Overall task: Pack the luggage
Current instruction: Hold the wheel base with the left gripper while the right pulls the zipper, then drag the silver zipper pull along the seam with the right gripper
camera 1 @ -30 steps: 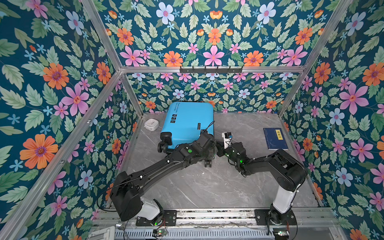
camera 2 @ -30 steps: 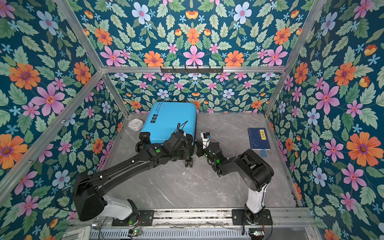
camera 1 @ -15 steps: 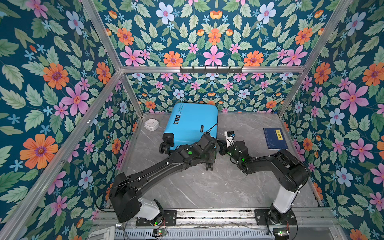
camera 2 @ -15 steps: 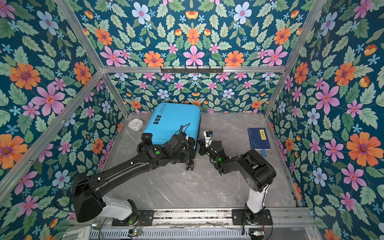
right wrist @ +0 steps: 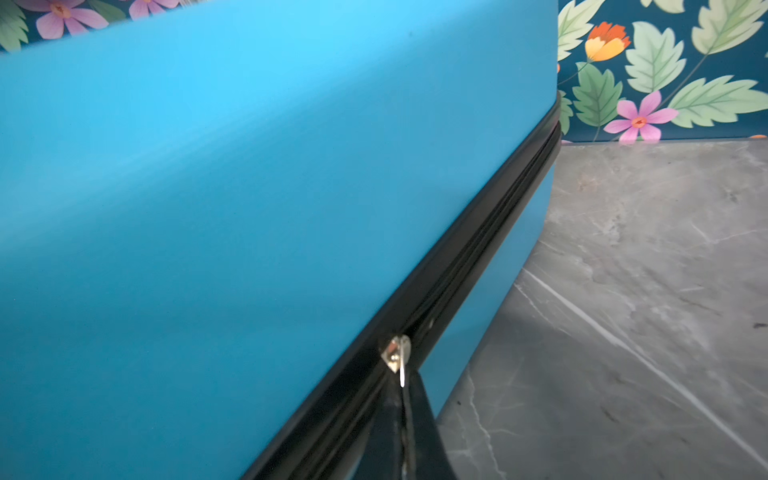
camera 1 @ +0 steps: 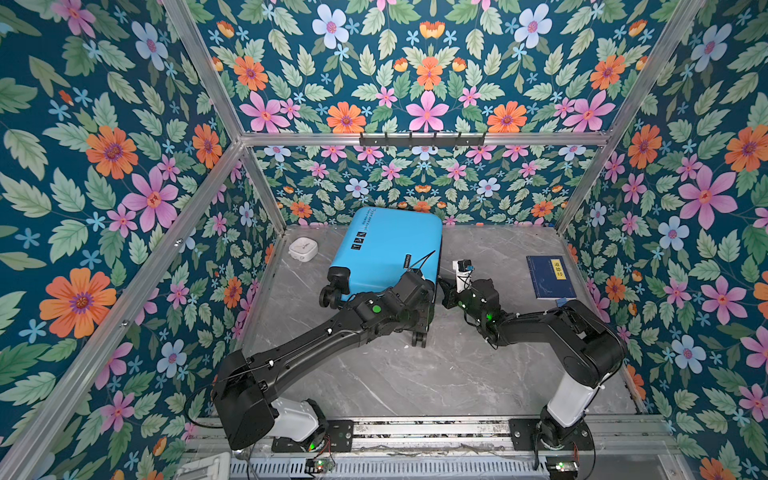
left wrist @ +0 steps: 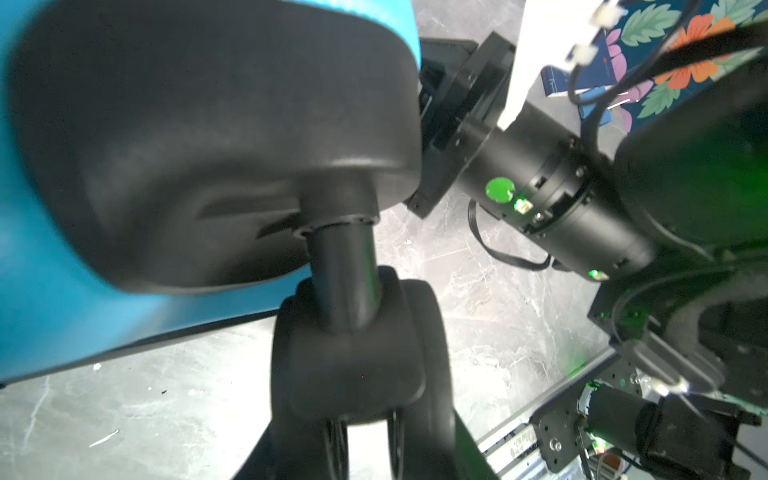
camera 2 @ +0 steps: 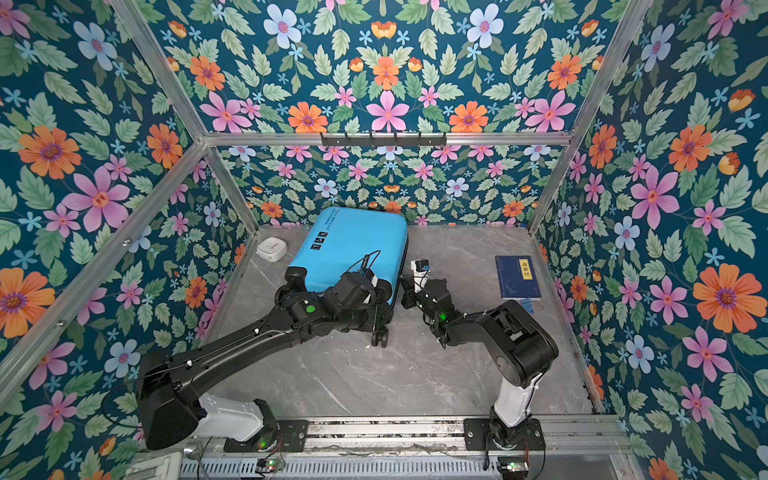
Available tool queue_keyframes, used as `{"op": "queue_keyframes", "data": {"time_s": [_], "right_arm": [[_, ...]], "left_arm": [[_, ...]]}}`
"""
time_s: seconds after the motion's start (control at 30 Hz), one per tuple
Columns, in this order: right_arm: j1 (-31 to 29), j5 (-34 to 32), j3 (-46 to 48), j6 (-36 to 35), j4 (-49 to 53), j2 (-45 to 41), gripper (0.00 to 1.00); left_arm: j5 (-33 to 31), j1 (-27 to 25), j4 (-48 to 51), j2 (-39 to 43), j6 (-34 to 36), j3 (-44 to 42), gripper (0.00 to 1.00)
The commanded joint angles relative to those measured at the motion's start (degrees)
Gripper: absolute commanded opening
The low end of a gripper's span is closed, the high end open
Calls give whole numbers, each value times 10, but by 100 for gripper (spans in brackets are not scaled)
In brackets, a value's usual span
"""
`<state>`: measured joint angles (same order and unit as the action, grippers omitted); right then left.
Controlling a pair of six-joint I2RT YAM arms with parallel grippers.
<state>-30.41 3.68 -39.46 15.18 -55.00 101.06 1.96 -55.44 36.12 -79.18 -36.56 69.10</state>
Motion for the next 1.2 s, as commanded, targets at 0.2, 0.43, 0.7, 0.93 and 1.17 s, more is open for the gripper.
{"op": "queue_keyframes", "data": {"time_s": [0.2, 0.43, 0.7, 0.93, 1.17], "right_arm": [[17, -43, -5, 2, -51, -13, 0], [31, -44, -8, 2, -41, -20, 0], [47, -45, -12, 4, -34, -25, 0], [60, -44, -19, 6, -16, -23, 0], [76, -39, -31, 10, -8, -12, 0]], "left_arm": [[75, -12, -10, 24, 51, -11, 0], [88, -20, -10, 33, 55, -21, 0], [96, -26, -10, 40, 57, -27, 0], [99, -29, -10, 45, 57, -31, 0], [99, -31, -10, 50, 57, -33, 0]]}}
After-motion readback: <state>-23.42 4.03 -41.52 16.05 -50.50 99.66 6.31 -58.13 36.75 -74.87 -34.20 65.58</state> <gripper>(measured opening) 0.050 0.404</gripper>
